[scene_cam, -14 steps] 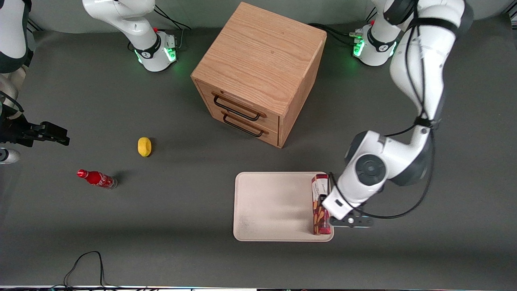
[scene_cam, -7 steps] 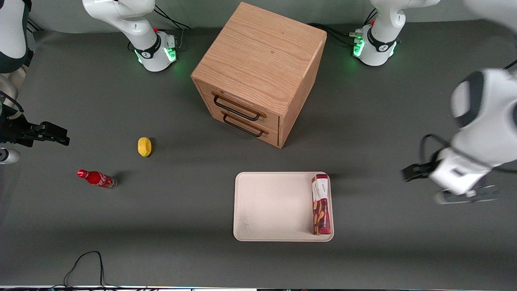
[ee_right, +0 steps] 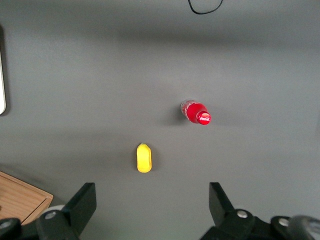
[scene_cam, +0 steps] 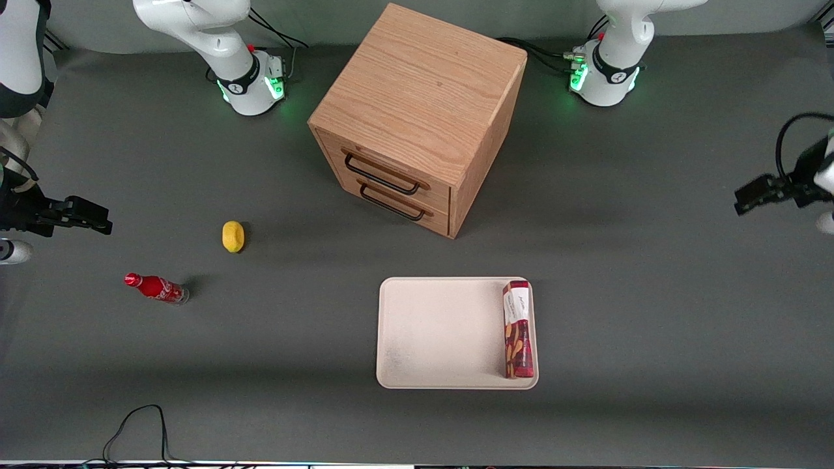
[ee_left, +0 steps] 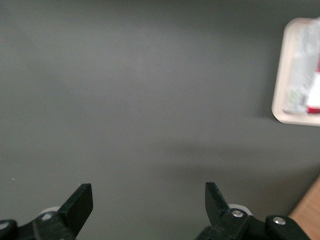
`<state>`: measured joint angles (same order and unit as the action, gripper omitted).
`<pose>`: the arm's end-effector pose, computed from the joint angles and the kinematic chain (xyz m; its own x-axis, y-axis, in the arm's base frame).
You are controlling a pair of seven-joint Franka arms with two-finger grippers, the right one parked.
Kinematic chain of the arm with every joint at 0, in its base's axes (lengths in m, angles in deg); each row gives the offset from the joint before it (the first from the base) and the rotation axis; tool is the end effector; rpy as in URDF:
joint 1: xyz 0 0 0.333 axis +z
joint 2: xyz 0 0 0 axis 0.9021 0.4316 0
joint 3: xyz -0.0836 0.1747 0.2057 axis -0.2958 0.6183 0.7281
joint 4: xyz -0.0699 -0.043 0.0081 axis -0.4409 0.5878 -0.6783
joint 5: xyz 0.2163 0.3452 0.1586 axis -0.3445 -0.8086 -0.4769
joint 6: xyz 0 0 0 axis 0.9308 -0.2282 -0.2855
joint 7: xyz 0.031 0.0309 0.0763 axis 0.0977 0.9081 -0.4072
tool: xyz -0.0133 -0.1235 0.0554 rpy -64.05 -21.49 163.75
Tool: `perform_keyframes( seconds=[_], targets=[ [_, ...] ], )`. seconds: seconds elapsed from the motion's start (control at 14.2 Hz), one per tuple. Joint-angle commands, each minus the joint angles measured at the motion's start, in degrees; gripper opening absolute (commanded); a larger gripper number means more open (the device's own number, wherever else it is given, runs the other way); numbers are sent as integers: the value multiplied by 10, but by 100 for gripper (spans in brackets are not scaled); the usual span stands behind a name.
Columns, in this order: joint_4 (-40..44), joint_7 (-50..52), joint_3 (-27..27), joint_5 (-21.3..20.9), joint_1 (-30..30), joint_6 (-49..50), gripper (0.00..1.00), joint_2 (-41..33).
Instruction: Place red cookie box on tray
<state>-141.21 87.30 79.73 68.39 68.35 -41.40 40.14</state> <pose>0.5905 0.0219 0.5190 0.9968 0.0793 0.0030 0.0794 -0.9966 -0.0203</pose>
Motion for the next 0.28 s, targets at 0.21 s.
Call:
perform_keyframes(
  seconds=[0.21],
  targets=[
    [-35, -26, 0, 39, -2, 13, 100, -38]
  ],
)
